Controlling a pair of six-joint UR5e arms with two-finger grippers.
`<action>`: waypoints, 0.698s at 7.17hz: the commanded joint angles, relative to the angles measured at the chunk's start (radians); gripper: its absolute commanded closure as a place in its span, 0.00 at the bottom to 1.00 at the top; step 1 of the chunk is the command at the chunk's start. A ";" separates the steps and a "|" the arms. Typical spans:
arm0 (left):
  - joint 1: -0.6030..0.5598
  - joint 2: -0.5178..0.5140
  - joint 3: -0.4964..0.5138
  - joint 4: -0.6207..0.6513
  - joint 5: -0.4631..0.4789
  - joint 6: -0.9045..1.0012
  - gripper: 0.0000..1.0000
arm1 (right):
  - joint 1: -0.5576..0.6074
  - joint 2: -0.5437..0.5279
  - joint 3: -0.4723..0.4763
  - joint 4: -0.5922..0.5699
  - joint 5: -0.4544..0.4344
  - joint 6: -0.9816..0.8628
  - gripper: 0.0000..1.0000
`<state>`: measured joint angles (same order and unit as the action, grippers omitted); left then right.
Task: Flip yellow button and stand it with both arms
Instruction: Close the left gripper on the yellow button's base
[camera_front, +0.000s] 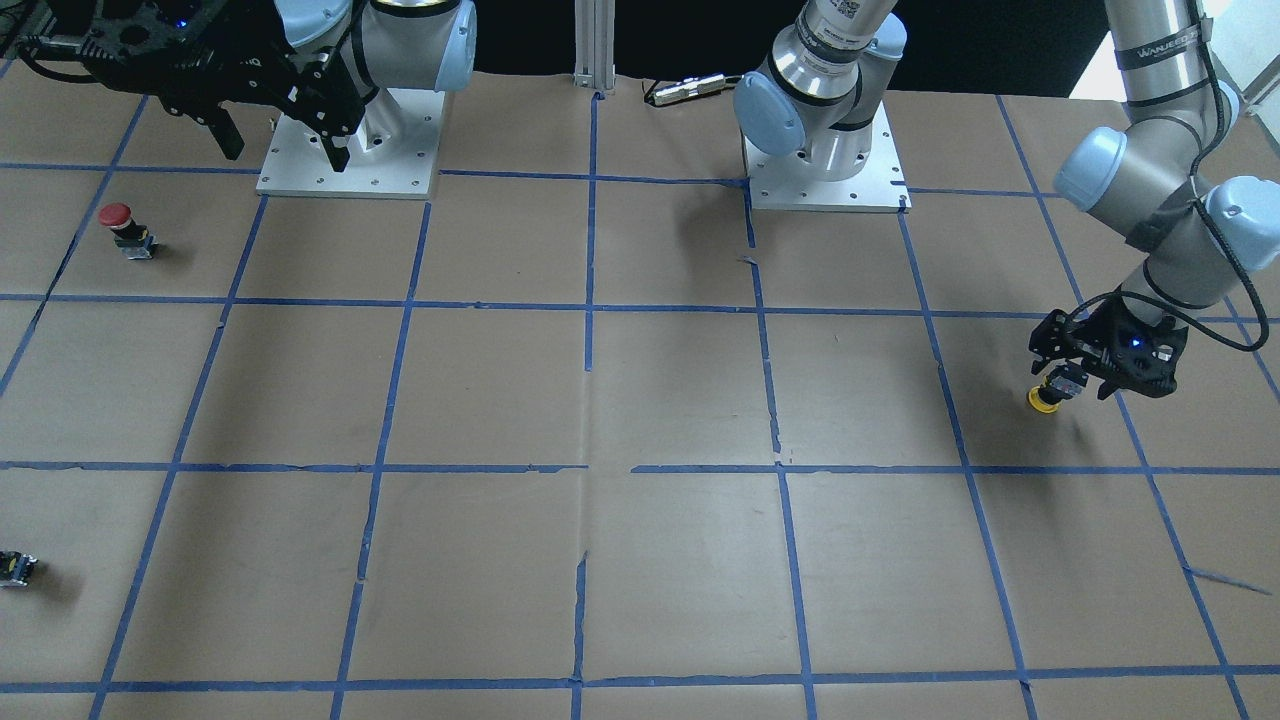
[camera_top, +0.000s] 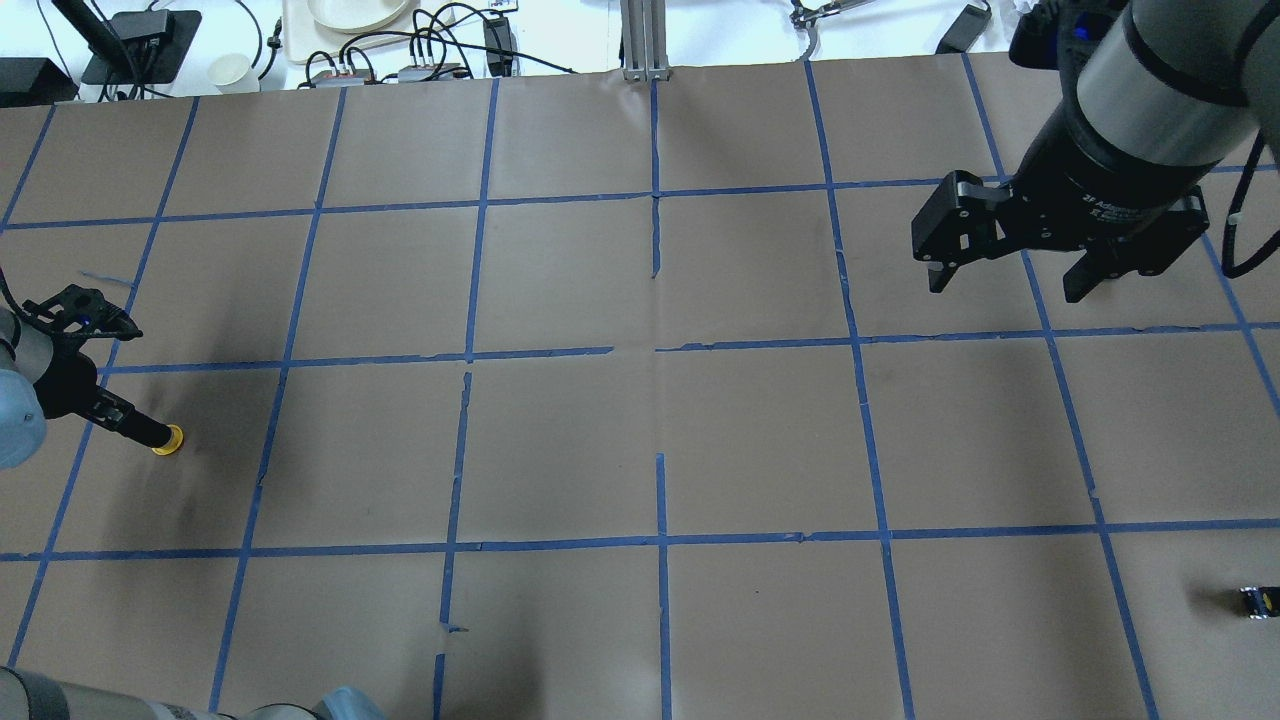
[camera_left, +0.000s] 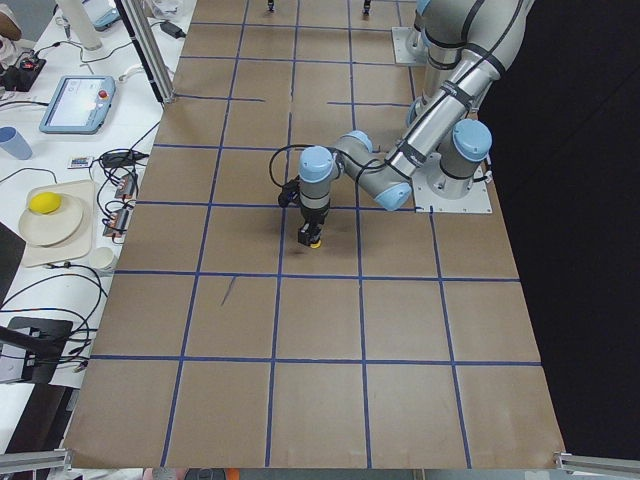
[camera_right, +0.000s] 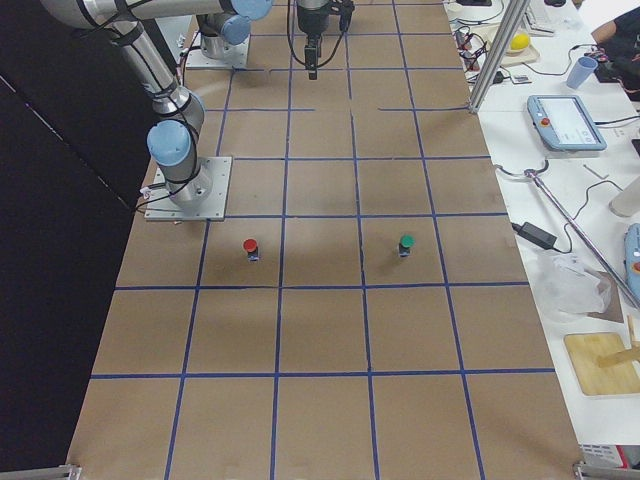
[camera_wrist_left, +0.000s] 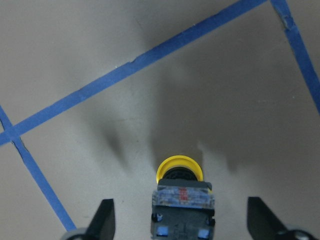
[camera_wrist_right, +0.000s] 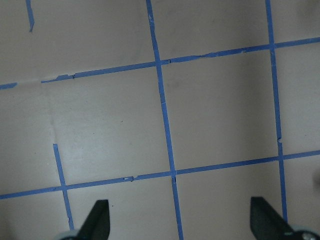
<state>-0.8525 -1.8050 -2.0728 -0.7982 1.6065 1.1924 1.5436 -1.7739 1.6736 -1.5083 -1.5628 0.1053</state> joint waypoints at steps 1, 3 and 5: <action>0.000 0.003 0.002 0.001 -0.017 -0.001 0.47 | -0.003 0.001 0.000 0.000 0.001 -0.012 0.00; 0.000 0.004 0.008 -0.001 -0.062 -0.002 0.77 | 0.003 0.001 0.000 0.013 0.016 -0.010 0.00; -0.013 0.060 0.048 -0.123 -0.104 -0.025 0.79 | -0.002 0.005 0.000 0.023 0.015 0.005 0.00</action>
<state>-0.8588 -1.7848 -2.0484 -0.8320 1.5407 1.1823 1.5423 -1.7710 1.6741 -1.4903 -1.5528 0.1029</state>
